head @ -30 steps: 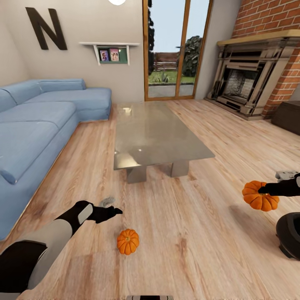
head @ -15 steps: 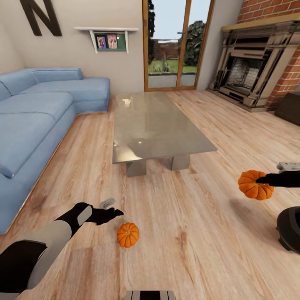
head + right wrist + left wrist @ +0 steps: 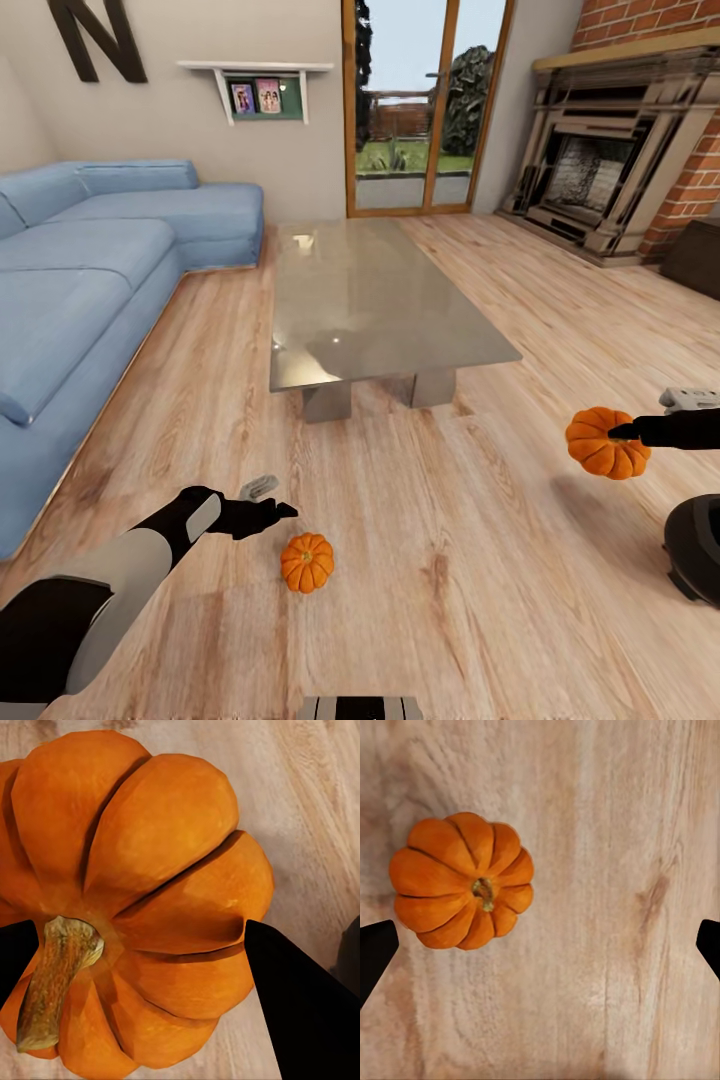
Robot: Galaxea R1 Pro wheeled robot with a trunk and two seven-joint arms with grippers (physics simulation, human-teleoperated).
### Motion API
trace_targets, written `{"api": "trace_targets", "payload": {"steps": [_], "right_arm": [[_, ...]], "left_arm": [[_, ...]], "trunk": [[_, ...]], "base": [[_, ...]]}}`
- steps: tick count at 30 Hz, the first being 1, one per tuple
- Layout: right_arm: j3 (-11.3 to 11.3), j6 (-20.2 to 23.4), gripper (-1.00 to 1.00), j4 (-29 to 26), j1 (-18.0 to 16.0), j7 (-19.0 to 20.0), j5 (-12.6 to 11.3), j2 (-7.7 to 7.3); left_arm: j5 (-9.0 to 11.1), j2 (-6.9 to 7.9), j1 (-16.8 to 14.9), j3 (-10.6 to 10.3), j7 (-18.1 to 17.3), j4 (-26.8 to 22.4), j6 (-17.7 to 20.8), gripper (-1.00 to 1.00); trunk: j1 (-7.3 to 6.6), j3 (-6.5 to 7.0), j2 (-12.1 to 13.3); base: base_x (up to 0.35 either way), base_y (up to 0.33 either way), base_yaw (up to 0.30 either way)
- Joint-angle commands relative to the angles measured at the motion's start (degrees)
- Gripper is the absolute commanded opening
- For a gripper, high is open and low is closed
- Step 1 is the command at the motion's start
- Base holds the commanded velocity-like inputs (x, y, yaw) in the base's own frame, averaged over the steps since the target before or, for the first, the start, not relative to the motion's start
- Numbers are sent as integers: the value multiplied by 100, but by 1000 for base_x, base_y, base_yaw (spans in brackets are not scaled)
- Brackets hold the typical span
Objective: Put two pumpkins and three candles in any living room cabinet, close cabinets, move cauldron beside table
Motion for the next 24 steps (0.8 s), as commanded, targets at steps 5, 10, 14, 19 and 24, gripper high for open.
{"api": "trace_targets", "payload": {"steps": [5,10,14,19,24], "right_arm": [[6,10,-100,-2,-9,46,62,-5],[40,10,-100,-2,-9,418,64,-5],[68,10,-100,-2,-9,738,70,2],[72,10,-100,-2,-9,827,71,4],[52,10,-100,-2,-9,927,66,-13]], "left_arm": [[28,5,-2,-45,-36,-6,21,100],[23,2,-2,-51,-55,-6,37,100],[23,1,-2,-188,-56,-6,43,100],[30,1,-2,-519,-62,-13,54,100],[32,1,-2,-571,-207,-15,47,100]], "trunk": [[11,-116,-9],[24,-227,-16],[34,-315,-22],[42,-382,-26],[42,-382,-26]], "base": [[0,0,0],[0,0,0],[0,0,0],[0,0,0],[0,0,0]]}}
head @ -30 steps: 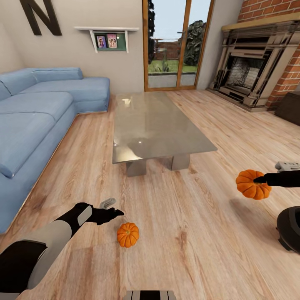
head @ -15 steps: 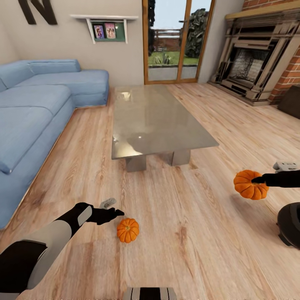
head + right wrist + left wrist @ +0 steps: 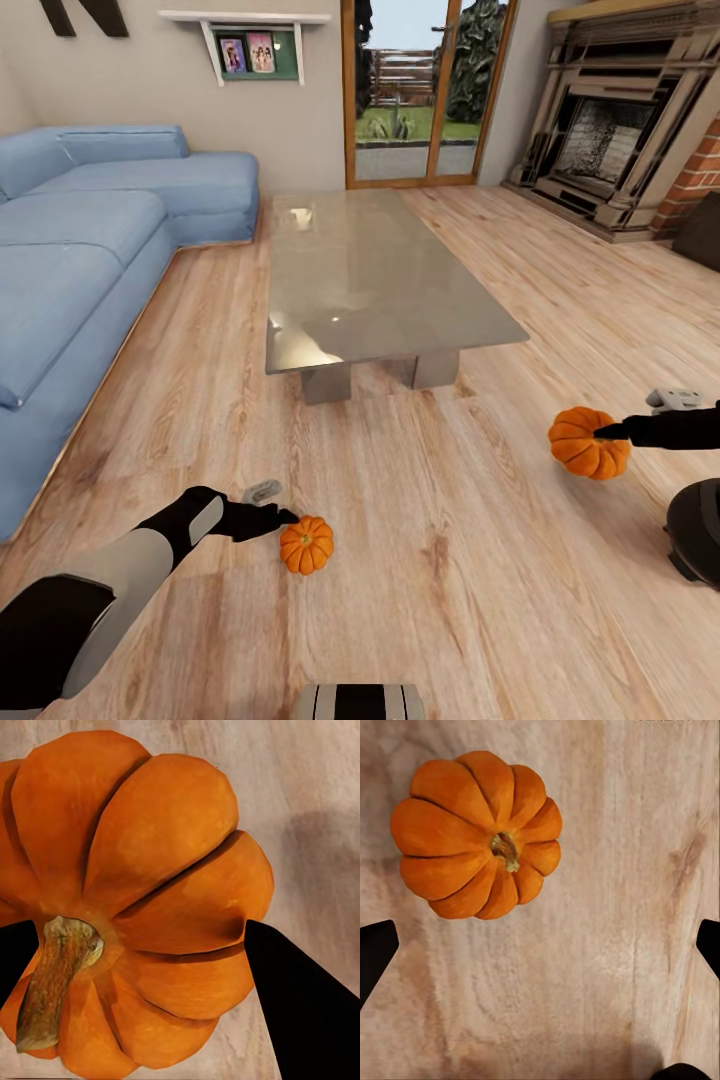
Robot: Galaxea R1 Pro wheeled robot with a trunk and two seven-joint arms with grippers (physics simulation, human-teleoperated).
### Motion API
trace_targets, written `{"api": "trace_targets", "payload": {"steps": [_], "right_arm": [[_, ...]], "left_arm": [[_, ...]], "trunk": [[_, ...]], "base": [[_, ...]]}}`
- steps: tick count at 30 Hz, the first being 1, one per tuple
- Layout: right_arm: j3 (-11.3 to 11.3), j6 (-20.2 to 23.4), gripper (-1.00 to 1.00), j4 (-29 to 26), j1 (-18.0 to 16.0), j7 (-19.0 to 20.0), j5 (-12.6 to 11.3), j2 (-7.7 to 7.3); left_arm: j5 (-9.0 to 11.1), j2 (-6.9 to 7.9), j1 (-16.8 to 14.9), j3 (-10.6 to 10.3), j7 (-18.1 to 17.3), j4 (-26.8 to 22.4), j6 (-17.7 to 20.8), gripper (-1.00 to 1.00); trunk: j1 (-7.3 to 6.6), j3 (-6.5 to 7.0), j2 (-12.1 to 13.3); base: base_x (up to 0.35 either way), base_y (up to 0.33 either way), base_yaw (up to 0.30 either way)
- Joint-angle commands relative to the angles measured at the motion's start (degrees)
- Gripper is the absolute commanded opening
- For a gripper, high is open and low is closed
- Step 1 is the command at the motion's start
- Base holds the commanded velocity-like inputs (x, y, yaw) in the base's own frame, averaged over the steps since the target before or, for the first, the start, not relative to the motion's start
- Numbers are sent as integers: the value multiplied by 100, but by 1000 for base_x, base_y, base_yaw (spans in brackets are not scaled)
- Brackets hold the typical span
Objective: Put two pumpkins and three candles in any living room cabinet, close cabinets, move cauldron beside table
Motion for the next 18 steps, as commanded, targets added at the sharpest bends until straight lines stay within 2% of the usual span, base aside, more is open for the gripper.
{"api": "trace_targets", "payload": {"steps": [1,5,7,18], "right_arm": [[11,12,-100,-2,-7,95,26,-5],[9,12,-100,-2,-7,648,28,-5],[-3,12,-100,-6,-7,1115,22,-6],[-1,12,-100,-56,-7,2110,19,13]], "left_arm": [[27,4,-2,-37,-34,-6,20,100],[24,4,-2,-38,-108,-6,12,100],[21,4,-2,-38,-132,-6,6,100],[18,4,-2,-38,-135,-8,4,100]], "trunk": [[-1,-5,-2],[-1,-5,-2],[-1,-5,-2],[-1,-5,-2]], "base": [[0,0,0],[0,0,0],[0,0,0],[0,0,0]]}}
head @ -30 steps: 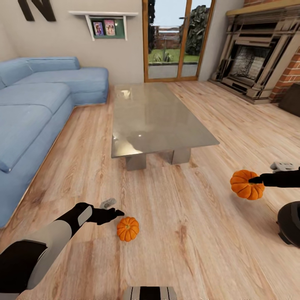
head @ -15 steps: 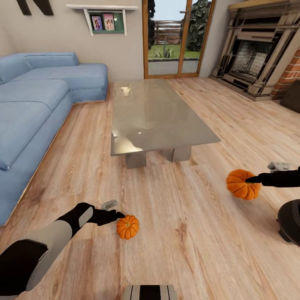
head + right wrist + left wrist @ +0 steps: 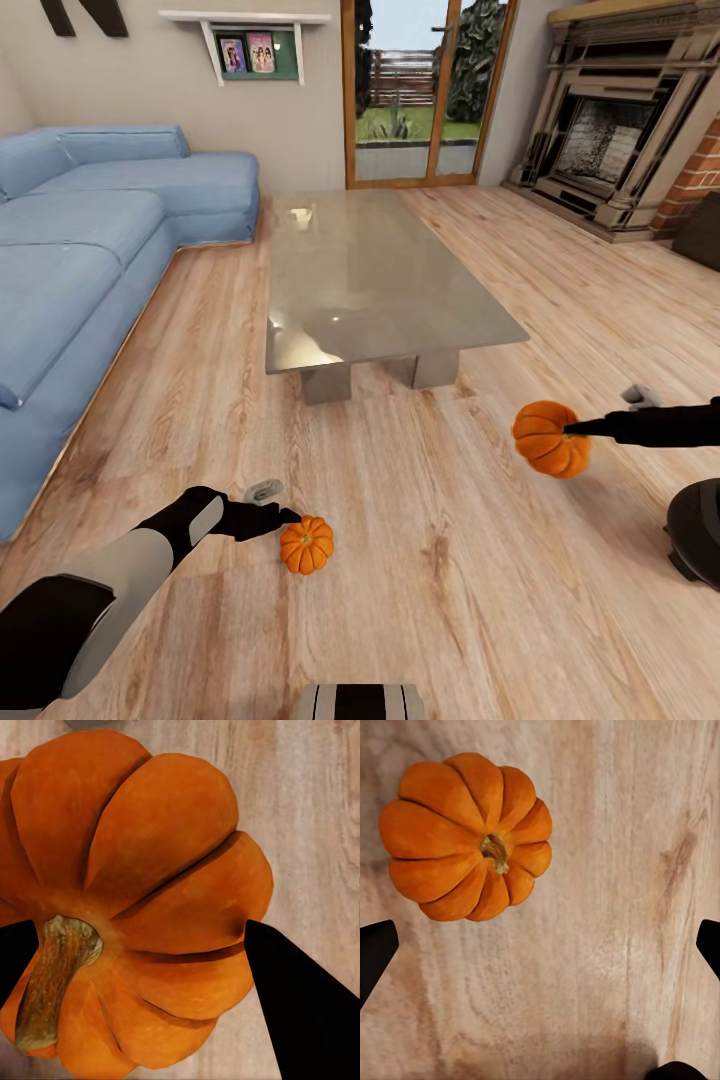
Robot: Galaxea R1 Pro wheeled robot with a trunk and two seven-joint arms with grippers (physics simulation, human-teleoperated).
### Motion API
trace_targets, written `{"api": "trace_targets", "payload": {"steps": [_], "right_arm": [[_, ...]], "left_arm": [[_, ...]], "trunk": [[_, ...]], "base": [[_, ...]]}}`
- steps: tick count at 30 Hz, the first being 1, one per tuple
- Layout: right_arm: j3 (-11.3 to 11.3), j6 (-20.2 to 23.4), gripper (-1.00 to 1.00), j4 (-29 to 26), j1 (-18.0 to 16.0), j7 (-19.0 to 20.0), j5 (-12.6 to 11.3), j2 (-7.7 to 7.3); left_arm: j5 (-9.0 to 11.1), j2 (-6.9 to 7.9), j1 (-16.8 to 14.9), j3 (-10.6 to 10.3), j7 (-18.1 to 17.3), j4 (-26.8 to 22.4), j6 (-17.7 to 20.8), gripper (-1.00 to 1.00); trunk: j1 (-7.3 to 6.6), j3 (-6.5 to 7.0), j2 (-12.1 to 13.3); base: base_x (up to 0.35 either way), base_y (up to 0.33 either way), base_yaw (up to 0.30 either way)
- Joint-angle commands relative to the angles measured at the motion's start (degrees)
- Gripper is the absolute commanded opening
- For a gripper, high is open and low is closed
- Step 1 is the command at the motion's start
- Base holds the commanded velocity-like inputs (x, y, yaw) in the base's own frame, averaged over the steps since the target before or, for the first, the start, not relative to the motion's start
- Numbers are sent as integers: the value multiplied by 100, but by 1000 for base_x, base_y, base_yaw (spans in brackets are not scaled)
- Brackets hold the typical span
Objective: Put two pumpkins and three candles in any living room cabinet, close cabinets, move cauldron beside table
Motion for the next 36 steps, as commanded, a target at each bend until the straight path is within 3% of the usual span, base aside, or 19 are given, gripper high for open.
{"api": "trace_targets", "payload": {"steps": [1,5,6,13,20,28,36], "right_arm": [[11,17,-100,-26,-8,165,41,1],[11,17,-100,-95,-8,512,44,22],[10,17,-100,-120,-8,624,43,110],[11,17,-100,-139,-8,662,46,300],[12,17,-100,-194,-8,660,46,304],[13,17,-100,-373,-8,656,46,297],[19,17,-100,-384,-8,655,46,295]], "left_arm": [[29,4,-2,-34,-10,-9,21,100],[29,4,-2,-34,-9,-12,18,100],[29,4,-2,-34,-4,-13,17,100],[29,4,-2,-34,-4,-7,16,100],[29,4,-2,-34,-5,-12,9,100],[23,-1,-2,-36,54,-27,-195,100],[29,-31,-2,-35,606,-37,-319,100]], "trunk": [[-1,-5,-2],[-1,-5,-2],[1,-27,-3],[20,-182,-13],[38,-337,-22],[38,-337,-22],[38,-337,-22]], "base": [[0,0,0],[0,0,0],[0,0,0],[0,0,0],[0,0,0],[0,0,0],[31,0,0]]}}
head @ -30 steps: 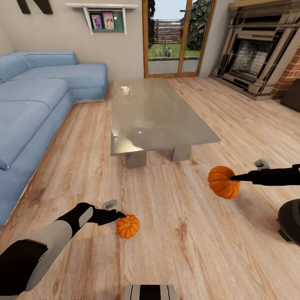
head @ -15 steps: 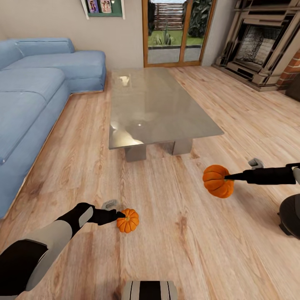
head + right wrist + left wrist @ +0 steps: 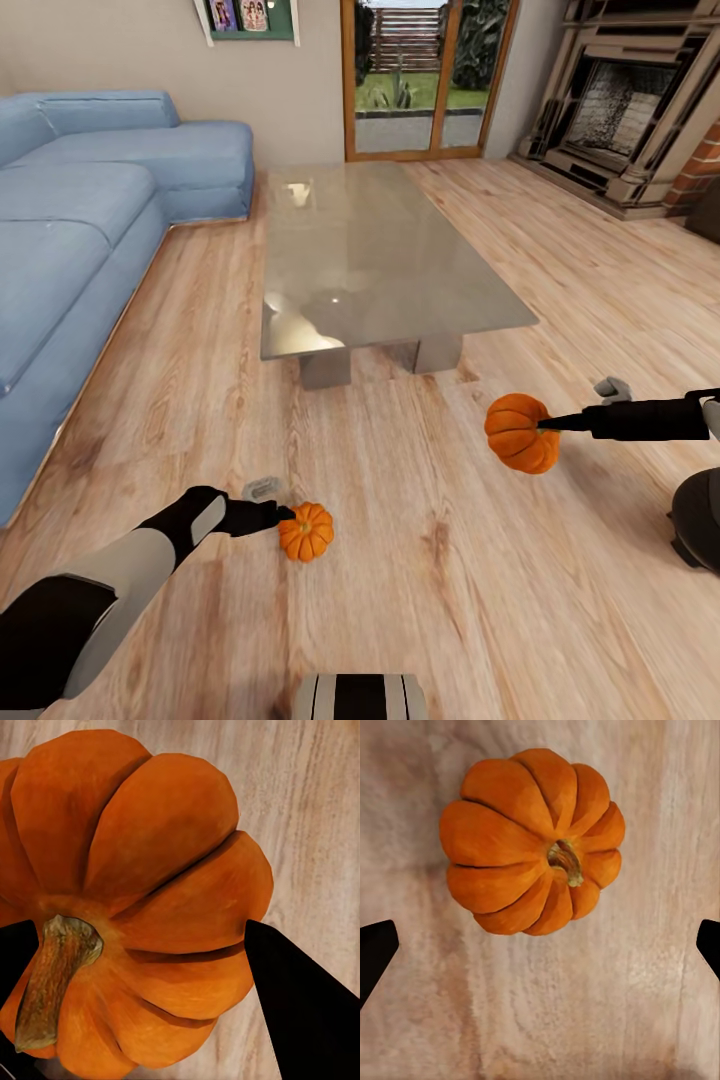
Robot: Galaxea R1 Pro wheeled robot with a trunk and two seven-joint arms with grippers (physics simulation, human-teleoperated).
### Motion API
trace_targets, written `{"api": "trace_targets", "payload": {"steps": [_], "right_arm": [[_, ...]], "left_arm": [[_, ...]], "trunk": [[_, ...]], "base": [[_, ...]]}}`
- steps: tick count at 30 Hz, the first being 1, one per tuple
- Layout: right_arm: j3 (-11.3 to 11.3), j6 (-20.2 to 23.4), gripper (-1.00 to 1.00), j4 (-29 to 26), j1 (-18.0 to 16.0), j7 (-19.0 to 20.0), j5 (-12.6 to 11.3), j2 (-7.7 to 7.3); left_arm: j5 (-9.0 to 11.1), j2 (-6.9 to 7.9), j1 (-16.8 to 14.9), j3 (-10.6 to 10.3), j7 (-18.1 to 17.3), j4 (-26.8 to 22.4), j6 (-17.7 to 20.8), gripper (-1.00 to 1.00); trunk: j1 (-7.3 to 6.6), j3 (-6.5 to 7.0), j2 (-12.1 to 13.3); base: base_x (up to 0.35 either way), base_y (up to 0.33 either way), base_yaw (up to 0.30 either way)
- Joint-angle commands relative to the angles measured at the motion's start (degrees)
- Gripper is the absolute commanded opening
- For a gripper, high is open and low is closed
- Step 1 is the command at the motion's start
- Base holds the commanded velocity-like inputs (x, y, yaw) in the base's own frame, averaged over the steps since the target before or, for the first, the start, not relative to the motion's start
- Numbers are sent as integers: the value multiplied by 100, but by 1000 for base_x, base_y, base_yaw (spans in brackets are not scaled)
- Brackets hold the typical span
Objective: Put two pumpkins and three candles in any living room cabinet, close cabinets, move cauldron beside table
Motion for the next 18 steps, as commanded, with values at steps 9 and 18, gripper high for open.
{"api": "trace_targets", "payload": {"steps": [9,18], "right_arm": [[3,19,-100,0,-7,7,10,-4],[3,19,-100,0,-7,7,10,-7]], "left_arm": [[31,-29,-2,-29,-18,-14,35,100],[32,-136,-2,-29,-51,-18,51,100]], "trunk": [[0,-4,-2],[5,-49,-4]], "base": [[133,0,0],[2,0,0]]}}
